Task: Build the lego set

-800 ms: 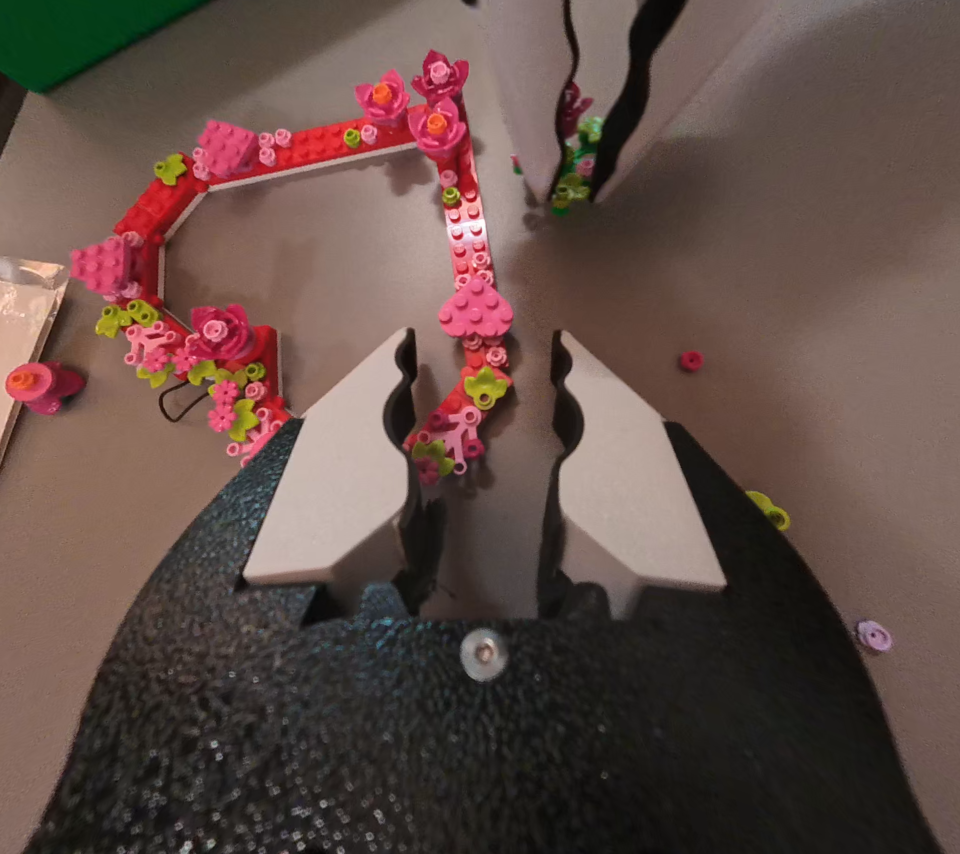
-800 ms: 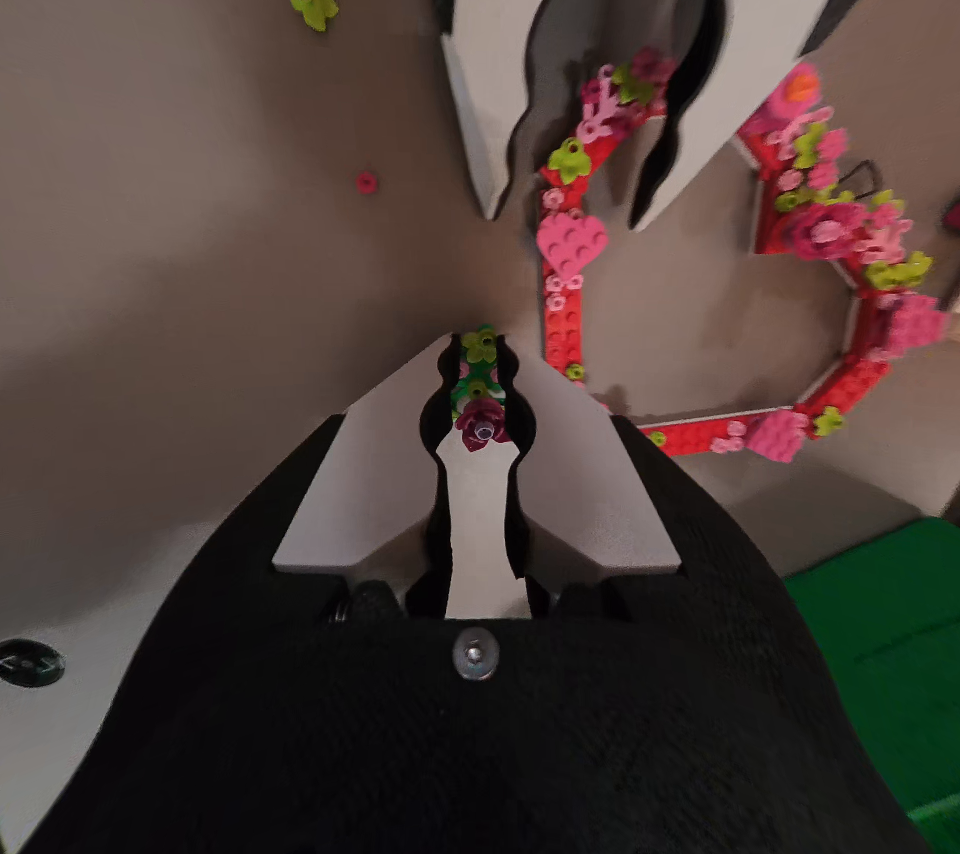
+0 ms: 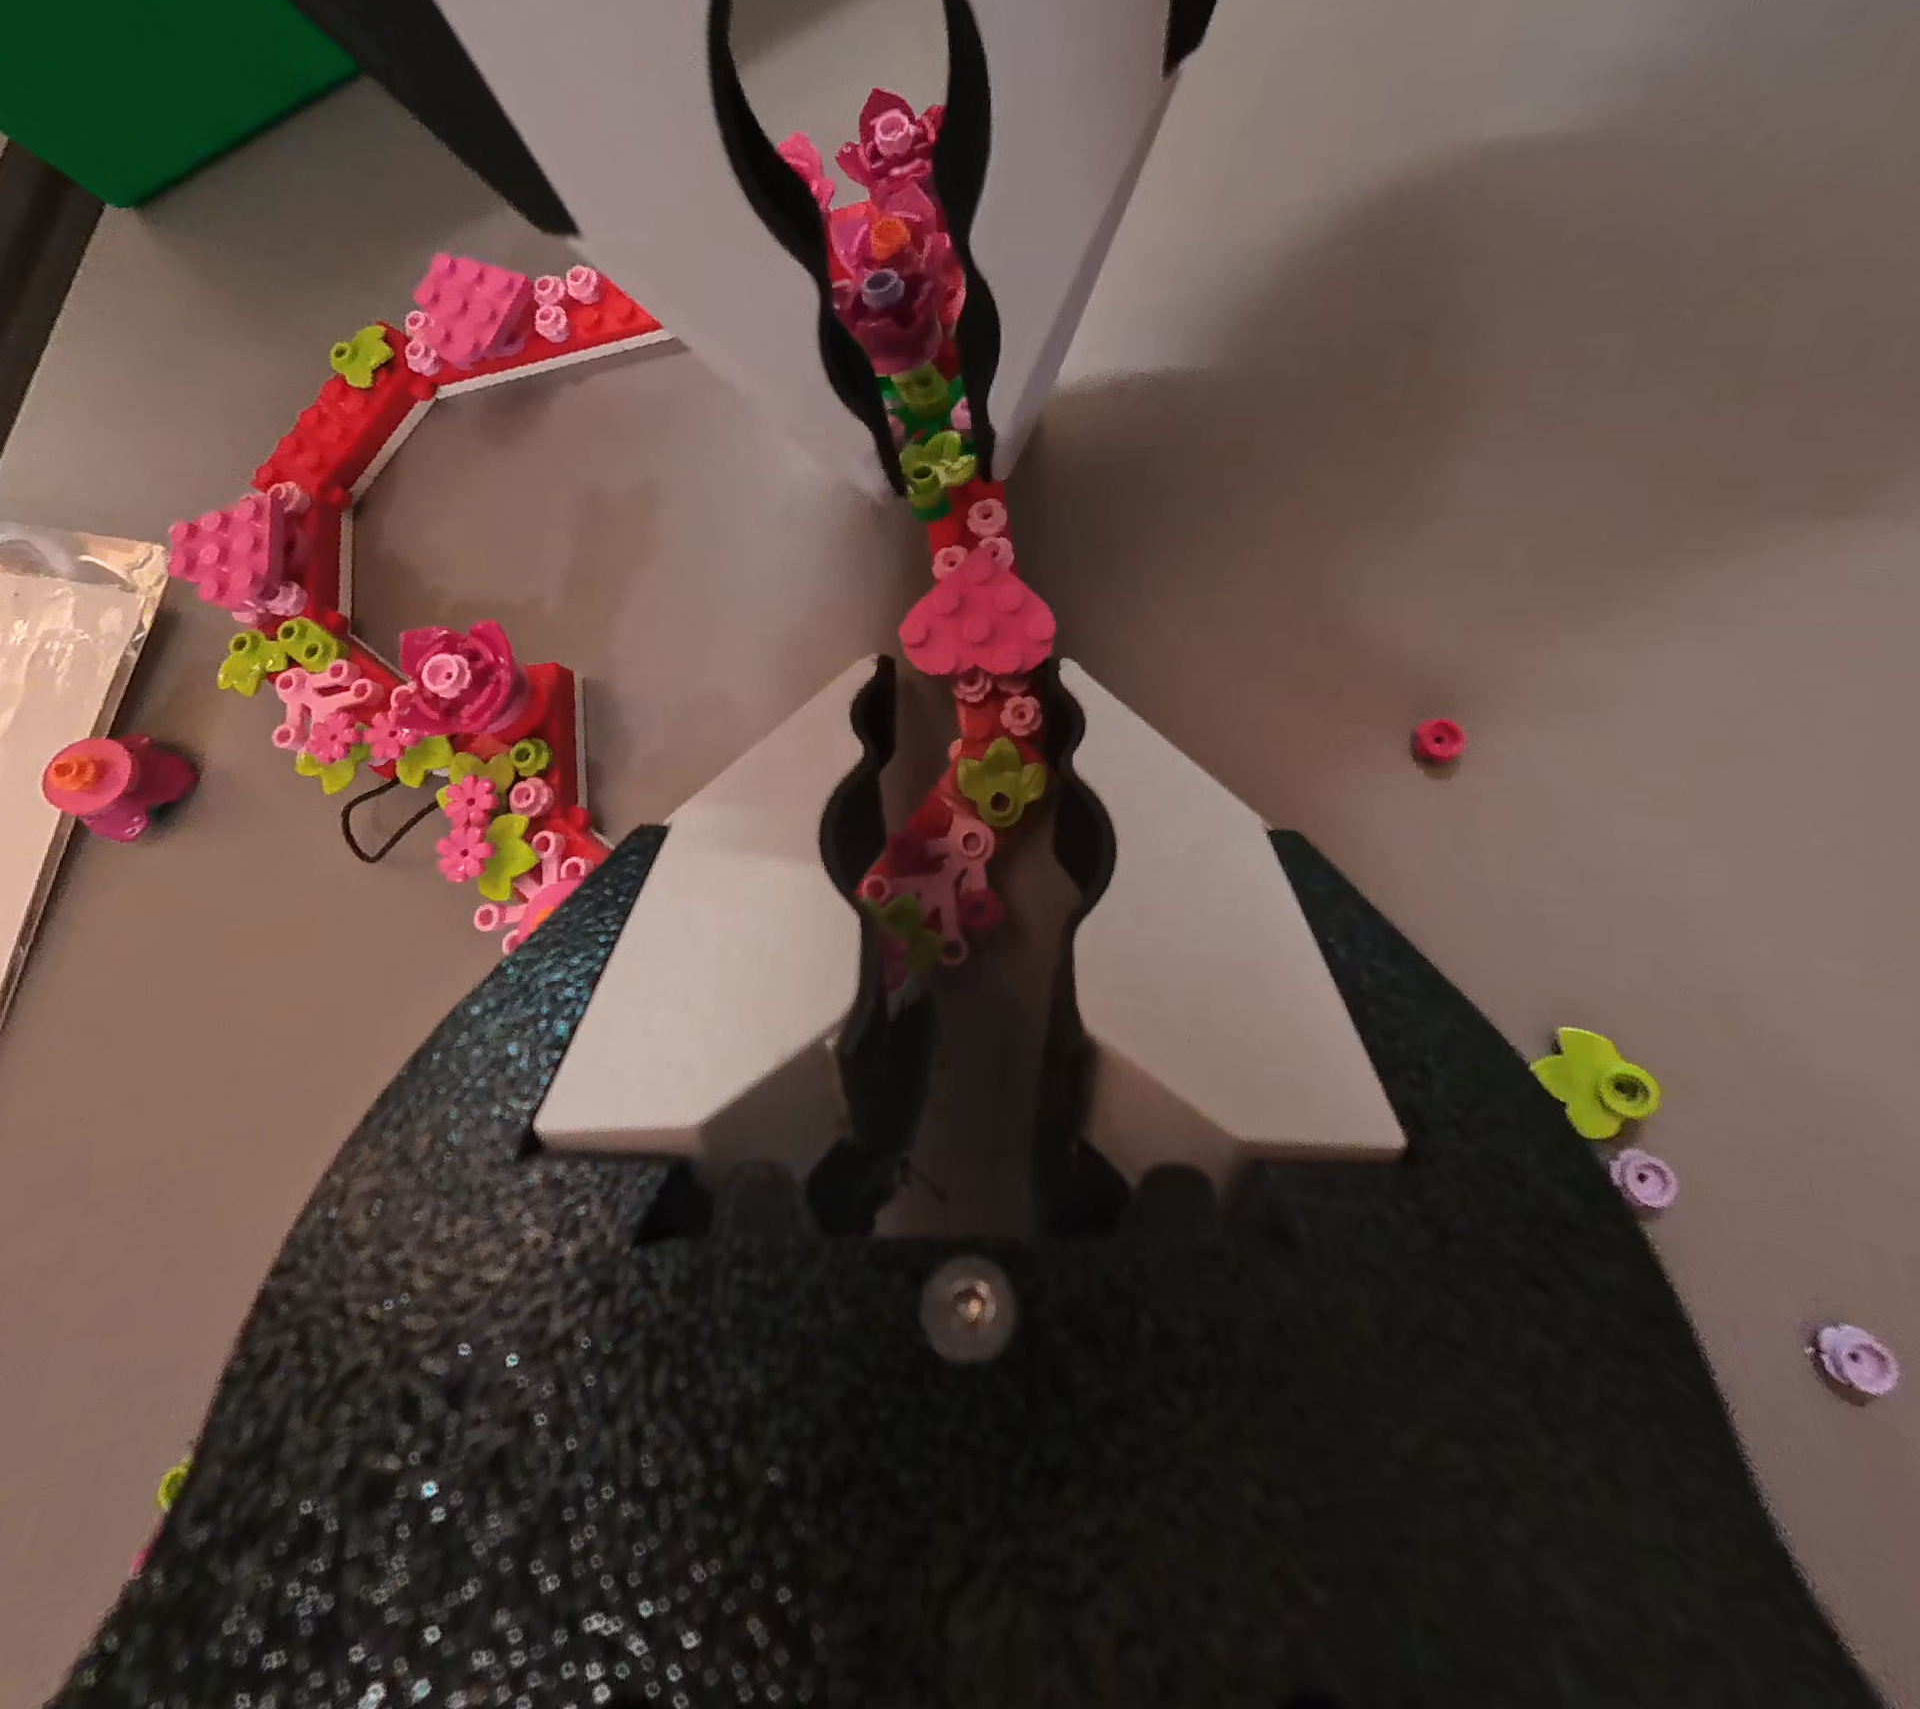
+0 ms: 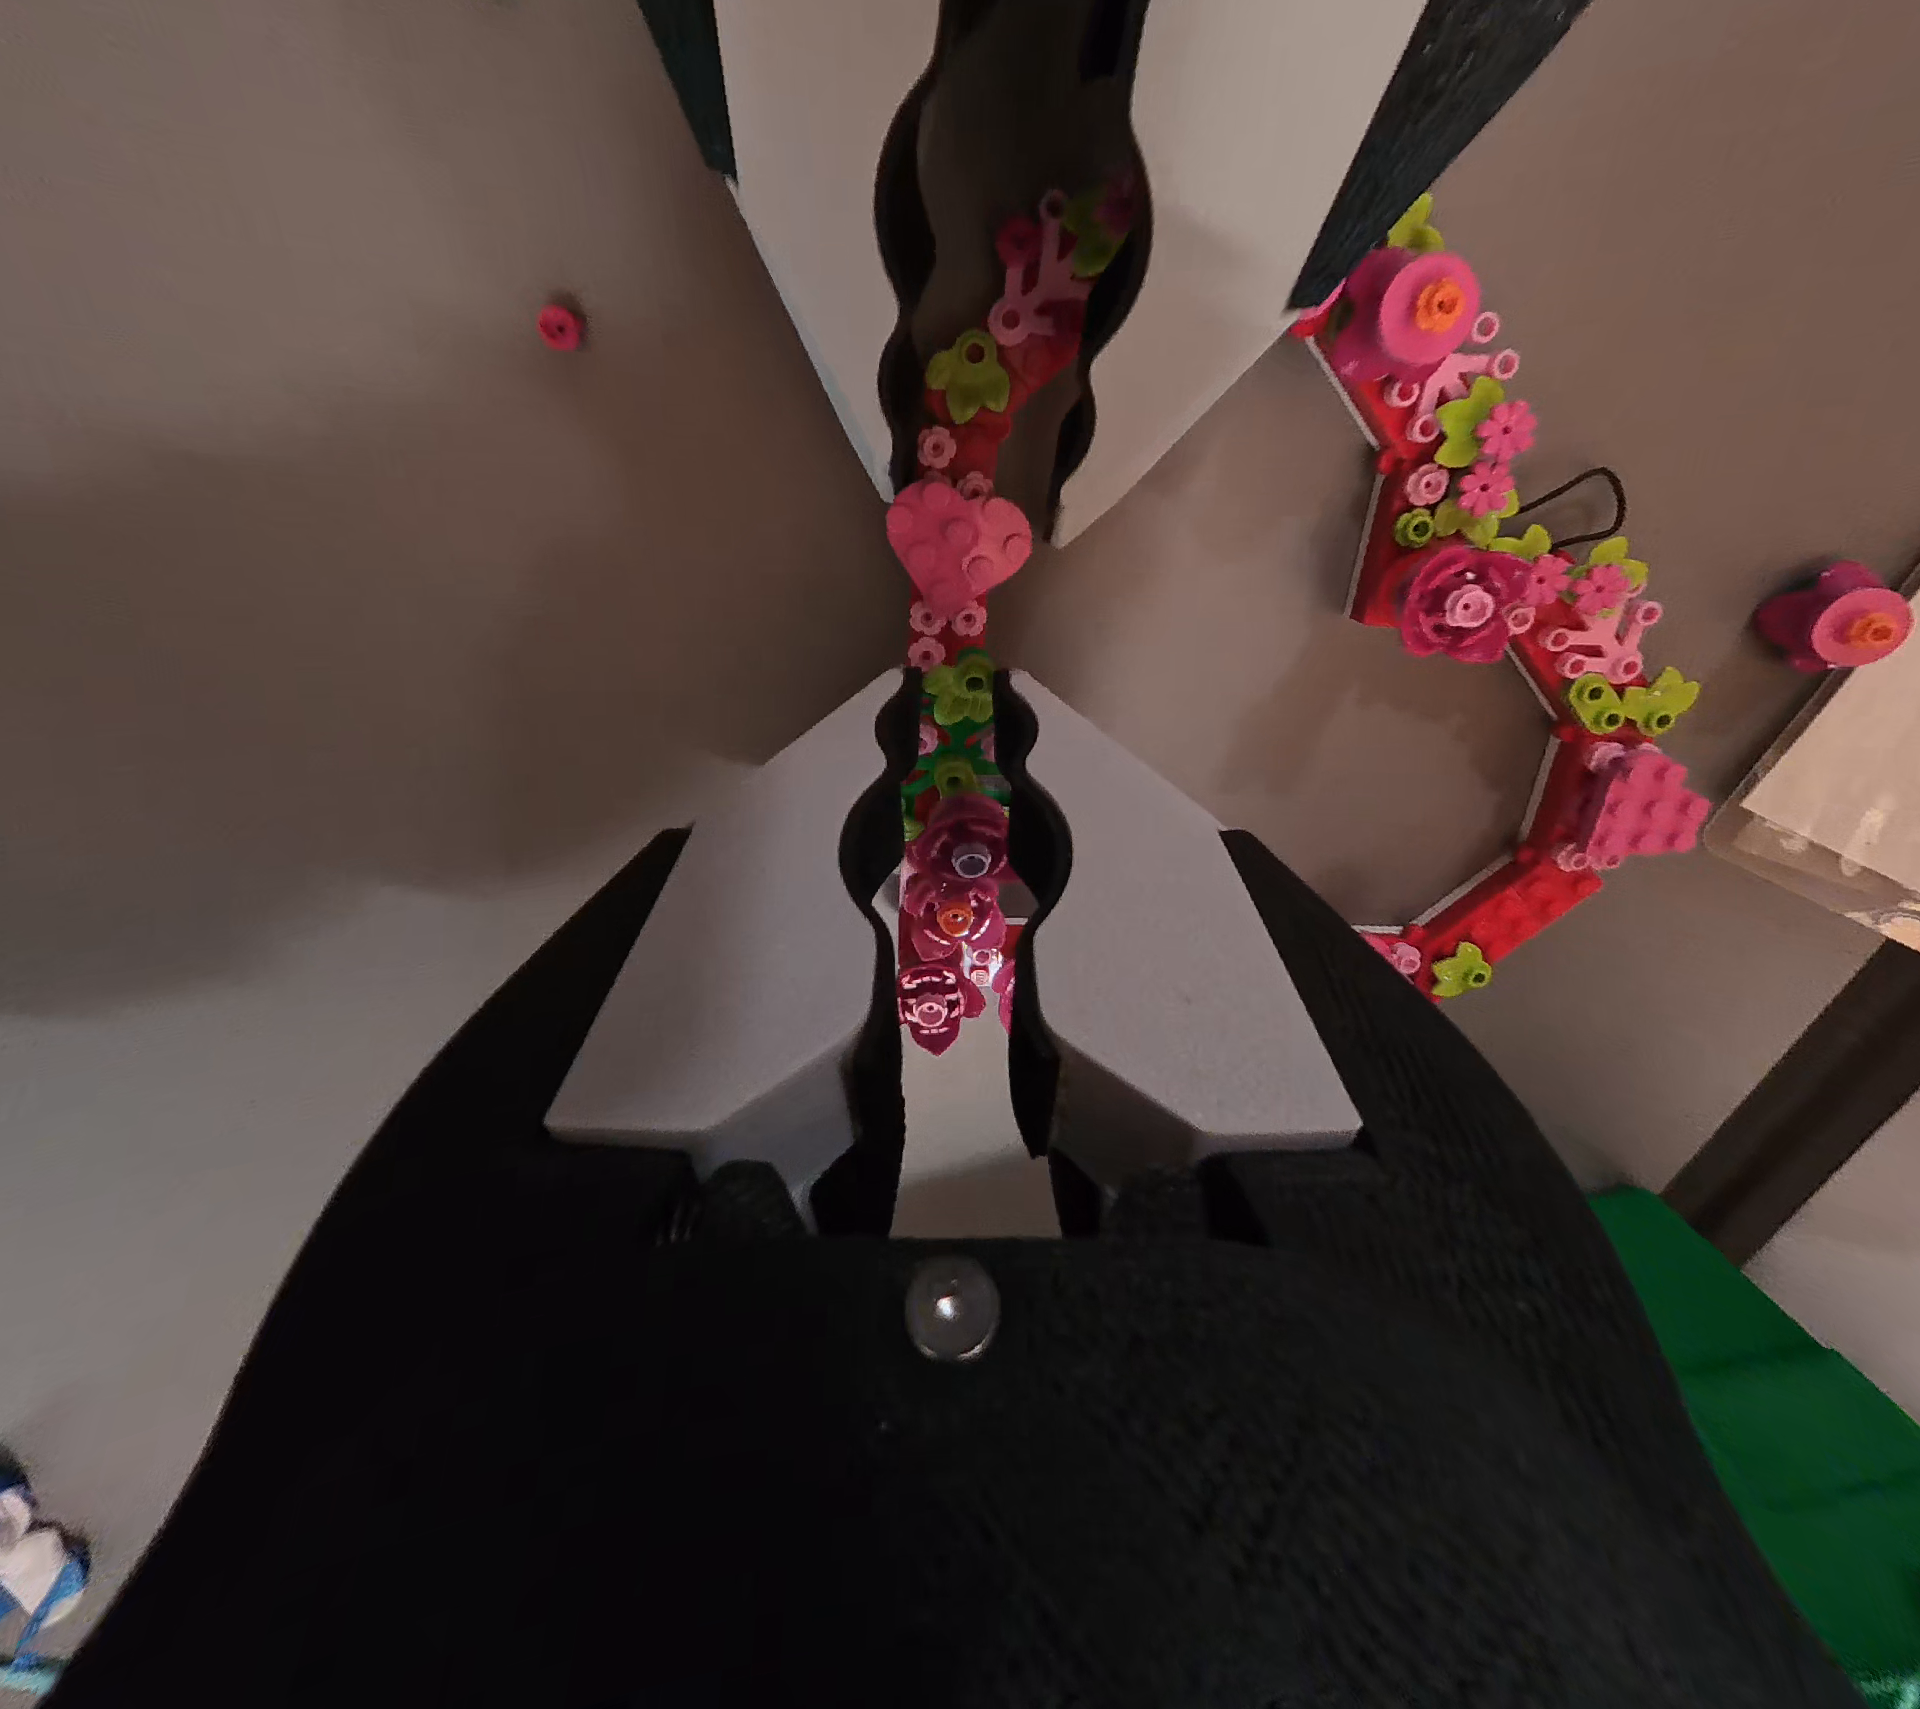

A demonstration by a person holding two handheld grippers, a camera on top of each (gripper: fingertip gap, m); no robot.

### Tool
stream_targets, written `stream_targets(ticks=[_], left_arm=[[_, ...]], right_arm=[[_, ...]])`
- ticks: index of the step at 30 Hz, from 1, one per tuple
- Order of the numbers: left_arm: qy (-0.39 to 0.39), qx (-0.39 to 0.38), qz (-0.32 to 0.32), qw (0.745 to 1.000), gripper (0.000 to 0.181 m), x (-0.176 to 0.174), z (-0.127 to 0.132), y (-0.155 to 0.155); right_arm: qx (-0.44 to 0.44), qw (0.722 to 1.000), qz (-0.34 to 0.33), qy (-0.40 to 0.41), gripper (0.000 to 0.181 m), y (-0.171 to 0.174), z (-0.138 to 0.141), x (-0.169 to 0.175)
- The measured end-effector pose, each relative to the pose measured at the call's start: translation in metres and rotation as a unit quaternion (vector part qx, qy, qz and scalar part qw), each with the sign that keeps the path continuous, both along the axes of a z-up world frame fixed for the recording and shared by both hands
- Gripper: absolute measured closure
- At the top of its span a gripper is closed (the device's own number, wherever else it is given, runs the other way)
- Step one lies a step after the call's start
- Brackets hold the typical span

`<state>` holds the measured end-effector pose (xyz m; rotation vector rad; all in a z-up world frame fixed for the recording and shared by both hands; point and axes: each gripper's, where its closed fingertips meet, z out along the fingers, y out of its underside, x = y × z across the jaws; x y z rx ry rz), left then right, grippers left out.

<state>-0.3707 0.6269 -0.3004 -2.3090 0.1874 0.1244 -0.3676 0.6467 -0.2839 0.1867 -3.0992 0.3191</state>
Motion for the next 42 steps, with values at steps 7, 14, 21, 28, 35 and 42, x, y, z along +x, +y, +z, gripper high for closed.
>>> stream_targets(ticks=[7, 14, 21, 28, 35, 42], left_arm=[[0.014, 0.009, -0.007, 1.000, 0.157, 0.0002, 0.0003, -0.0004], [0.021, 0.014, -0.011, 1.000, 0.157, 0.0004, 0.0007, -0.0005], [0.029, 0.019, -0.015, 0.999, 0.157, 0.0006, 0.0013, -0.0005], [0.044, 0.032, -0.020, 0.998, 0.158, 0.0007, 0.0026, -0.0005], [0.071, 0.039, -0.025, 0.996, 0.167, 0.0021, 0.0046, 0.0012], [0.058, 0.044, -0.017, 0.997, 0.165, 0.0002, 0.0056, 0.0011]], right_arm=[[-0.002, 1.000, -0.005, -0.008, 0.169, 0.0006, -0.0043, -0.0024], [0.011, 1.000, 0.002, -0.021, 0.169, -0.0002, -0.0106, -0.0005], [0.022, 1.000, -0.006, -0.015, 0.169, 0.0018, -0.0107, -0.0023], [0.015, 1.000, -0.020, -0.015, 0.170, 0.0016, -0.0107, -0.0028], [-0.005, 0.999, -0.034, -0.015, 0.170, 0.0010, -0.0104, -0.0079], [-0.004, 1.000, -0.026, -0.008, 0.170, 0.0001, -0.0104, -0.0090]])
